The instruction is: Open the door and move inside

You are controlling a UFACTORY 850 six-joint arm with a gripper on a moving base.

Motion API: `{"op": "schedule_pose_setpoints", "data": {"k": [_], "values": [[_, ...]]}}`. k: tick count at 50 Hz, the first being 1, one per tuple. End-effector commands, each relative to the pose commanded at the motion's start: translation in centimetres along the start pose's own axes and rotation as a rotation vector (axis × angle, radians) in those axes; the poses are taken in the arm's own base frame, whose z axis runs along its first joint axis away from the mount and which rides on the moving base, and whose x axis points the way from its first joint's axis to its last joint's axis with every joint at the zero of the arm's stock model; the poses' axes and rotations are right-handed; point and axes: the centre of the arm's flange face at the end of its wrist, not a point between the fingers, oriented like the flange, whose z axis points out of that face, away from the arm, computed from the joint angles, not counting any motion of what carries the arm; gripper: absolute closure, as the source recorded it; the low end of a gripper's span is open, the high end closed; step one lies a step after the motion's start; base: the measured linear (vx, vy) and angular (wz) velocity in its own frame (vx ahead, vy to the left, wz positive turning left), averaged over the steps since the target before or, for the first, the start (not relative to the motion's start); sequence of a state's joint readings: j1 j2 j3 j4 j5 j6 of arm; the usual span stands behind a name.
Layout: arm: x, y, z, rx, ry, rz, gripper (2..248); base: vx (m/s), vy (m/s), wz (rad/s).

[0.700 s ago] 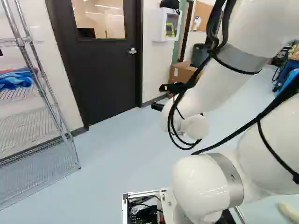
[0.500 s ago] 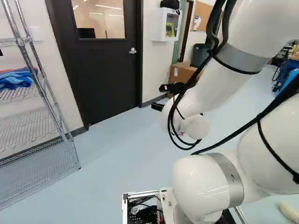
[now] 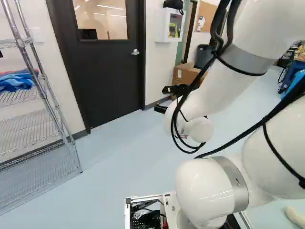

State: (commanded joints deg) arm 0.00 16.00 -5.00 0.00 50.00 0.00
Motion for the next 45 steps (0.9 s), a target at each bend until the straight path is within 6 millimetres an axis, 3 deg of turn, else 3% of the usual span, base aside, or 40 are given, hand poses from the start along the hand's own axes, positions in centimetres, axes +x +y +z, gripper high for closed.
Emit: {"op": "schedule_pose_setpoints", "data": {"k": [15,45], "values": [[0.0,0.0,0.0,0.0,0.0,0.0,3,0.092,0.0,-0.003],[0.0,0.0,0.0,0.0,0.0,0.0,3,0.194,0.002,-0.014]]}}
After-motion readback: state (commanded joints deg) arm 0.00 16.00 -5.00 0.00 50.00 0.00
